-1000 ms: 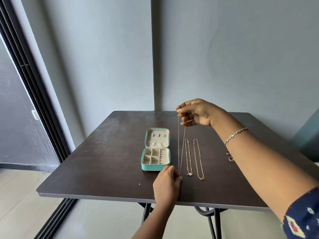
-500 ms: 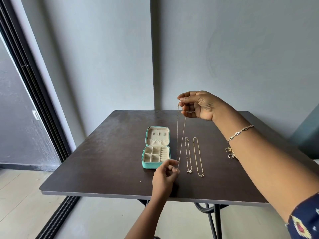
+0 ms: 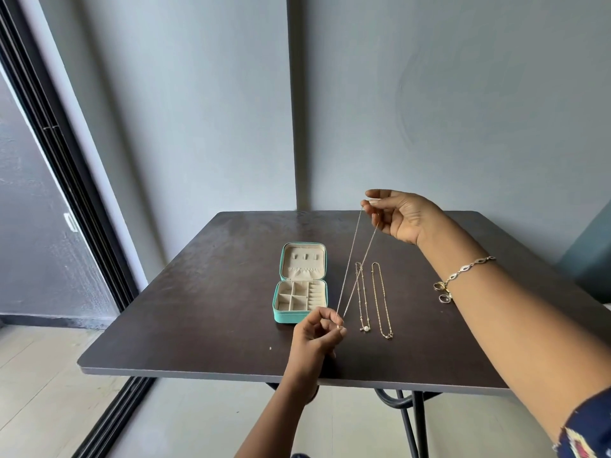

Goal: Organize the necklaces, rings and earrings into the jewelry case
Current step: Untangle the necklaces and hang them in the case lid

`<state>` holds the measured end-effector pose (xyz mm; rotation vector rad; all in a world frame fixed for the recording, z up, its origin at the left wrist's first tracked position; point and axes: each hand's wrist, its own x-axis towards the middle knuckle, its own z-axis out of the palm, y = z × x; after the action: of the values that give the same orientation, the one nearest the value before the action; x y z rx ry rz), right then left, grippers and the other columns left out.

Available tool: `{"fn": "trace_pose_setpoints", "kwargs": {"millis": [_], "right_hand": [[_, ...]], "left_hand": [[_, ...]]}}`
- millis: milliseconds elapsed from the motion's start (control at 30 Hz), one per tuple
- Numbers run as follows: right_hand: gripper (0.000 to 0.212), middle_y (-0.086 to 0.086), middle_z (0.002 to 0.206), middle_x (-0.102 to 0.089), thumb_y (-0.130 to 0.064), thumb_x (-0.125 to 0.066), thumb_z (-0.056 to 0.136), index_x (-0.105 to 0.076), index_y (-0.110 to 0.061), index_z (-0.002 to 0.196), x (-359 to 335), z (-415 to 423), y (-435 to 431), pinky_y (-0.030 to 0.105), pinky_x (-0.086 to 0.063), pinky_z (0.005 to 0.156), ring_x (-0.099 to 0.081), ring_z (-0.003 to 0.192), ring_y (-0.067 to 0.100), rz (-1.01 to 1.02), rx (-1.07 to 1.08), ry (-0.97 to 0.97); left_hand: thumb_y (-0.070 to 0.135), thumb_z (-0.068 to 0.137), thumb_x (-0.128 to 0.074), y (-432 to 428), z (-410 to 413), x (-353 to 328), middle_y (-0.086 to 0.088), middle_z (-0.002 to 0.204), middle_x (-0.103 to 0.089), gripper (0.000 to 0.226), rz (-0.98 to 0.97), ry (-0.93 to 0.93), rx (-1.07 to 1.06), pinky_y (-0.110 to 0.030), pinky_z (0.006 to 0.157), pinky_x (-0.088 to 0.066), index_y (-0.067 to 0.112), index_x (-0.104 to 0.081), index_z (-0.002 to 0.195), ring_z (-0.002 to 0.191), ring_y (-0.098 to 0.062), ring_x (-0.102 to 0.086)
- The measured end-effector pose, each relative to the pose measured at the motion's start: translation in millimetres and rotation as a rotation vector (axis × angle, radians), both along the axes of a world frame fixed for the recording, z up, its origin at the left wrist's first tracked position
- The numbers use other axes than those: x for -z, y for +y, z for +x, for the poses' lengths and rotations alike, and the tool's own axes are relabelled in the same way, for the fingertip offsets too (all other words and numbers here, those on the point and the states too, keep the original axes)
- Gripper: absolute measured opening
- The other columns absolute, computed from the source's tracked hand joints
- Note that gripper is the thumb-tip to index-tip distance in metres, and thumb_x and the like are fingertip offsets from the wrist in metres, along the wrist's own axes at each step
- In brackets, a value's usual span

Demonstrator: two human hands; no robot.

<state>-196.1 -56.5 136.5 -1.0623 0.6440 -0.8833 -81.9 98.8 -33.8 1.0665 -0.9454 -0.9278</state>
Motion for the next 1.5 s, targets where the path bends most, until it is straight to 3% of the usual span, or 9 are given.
{"fn": "trace_pose_setpoints", "kwargs": {"millis": [233,400,533,733,833,967,1133,1233,1500], "right_hand": [[0.020,0.001,0.057,-0.067,0.011,-0.051,0.082,-0.062,-0.006,0.079,8.8,-0.8,-0.1,0.015,-0.048,0.047,-0.064,0.051,0.008,-0.162,-0.059,0.188],[0.017,0.000,0.060,-0.068,0.008,-0.054,0.082,-0.064,-0.005,0.082,20.4,0.3,2.0,0.015,-0.049,0.047,-0.064,0.052,0.008,-0.243,-0.139,0.345],[0.014,0.002,0.068,-0.069,0.003,-0.054,0.085,-0.065,-0.005,0.084,30.5,3.6,7.2,0.017,-0.049,0.050,-0.066,0.059,0.010,-0.291,-0.257,0.413],[0.013,0.003,0.077,-0.068,-0.008,-0.053,0.089,-0.066,-0.007,0.093,44.9,14.1,20.1,0.019,-0.050,0.056,-0.064,0.069,0.012,-0.308,-0.447,0.472],[0.014,0.000,0.072,-0.065,-0.010,-0.052,0.090,-0.066,-0.008,0.095,50.0,17.0,25.0,0.021,-0.051,0.060,-0.061,0.063,0.009,-0.298,-0.516,0.494],[0.017,0.001,0.081,-0.064,-0.007,-0.048,0.092,-0.063,-0.011,0.098,49.7,16.3,28.2,0.020,-0.050,0.057,-0.062,0.069,0.008,-0.288,-0.559,0.474],[0.023,0.005,0.093,-0.065,0.000,-0.042,0.092,-0.060,-0.010,0.102,49.7,14.4,29.8,0.020,-0.051,0.056,-0.064,0.081,0.013,-0.279,-0.551,0.454],[0.028,0.007,0.098,-0.065,0.004,-0.038,0.092,-0.060,-0.010,0.104,51.2,12.4,29.8,0.021,-0.053,0.058,-0.065,0.082,0.013,-0.272,-0.543,0.436],[0.033,0.014,0.119,-0.060,0.008,-0.034,0.092,-0.056,-0.005,0.113,52.7,8.1,34.4,0.039,-0.058,0.072,-0.059,0.106,0.025,-0.292,-0.607,0.367]], "left_hand": [[0.013,0.066,-0.073,3.4,-4.5,-15.3,0.006,0.058,-0.051,0.013,0.085,0.114,0.110,-0.017,0.049,-0.037,0.012,-0.065,0.076,0.050,-0.005,-0.041],[0.022,0.069,-0.068,0.8,-0.8,-34.0,0.010,0.068,-0.065,0.005,0.048,0.049,0.051,-0.019,0.059,-0.039,0.020,-0.069,0.064,0.063,0.000,-0.054],[0.012,0.082,-0.066,-0.9,3.4,-48.3,0.003,0.074,-0.069,0.011,0.020,-0.016,0.067,-0.022,0.061,-0.040,0.017,-0.066,0.072,0.070,-0.005,-0.060],[0.009,0.088,-0.056,-3.1,1.9,-65.7,0.000,0.063,-0.065,0.009,-0.004,-0.065,0.106,-0.019,0.054,-0.040,0.010,-0.060,0.080,0.056,-0.007,-0.057],[0.005,0.089,-0.053,-3.5,2.0,-67.9,0.003,0.062,-0.065,0.010,0.011,-0.060,0.096,-0.021,0.054,-0.040,0.011,-0.060,0.085,0.055,-0.006,-0.057],[0.003,0.090,-0.050,-4.1,2.9,-66.2,0.003,0.061,-0.064,0.016,0.043,0.046,0.056,-0.022,0.055,-0.039,0.014,-0.061,0.086,0.053,-0.007,-0.056],[-0.003,0.091,-0.045,-7.6,3.7,-63.7,0.000,0.059,-0.064,0.018,0.095,0.250,0.018,-0.017,0.046,-0.041,0.003,-0.060,0.100,0.048,-0.008,-0.055],[-0.007,0.086,-0.050,-9.5,2.3,-65.3,-0.001,0.063,-0.066,0.018,0.092,0.316,-0.006,-0.016,0.044,-0.042,0.001,-0.061,0.097,0.047,-0.009,-0.056],[-0.006,0.090,-0.042,-11.6,0.9,-65.1,-0.008,0.077,-0.068,0.022,0.121,0.403,-0.026,-0.019,0.046,-0.044,0.003,-0.061,0.092,0.049,-0.011,-0.058]]}}
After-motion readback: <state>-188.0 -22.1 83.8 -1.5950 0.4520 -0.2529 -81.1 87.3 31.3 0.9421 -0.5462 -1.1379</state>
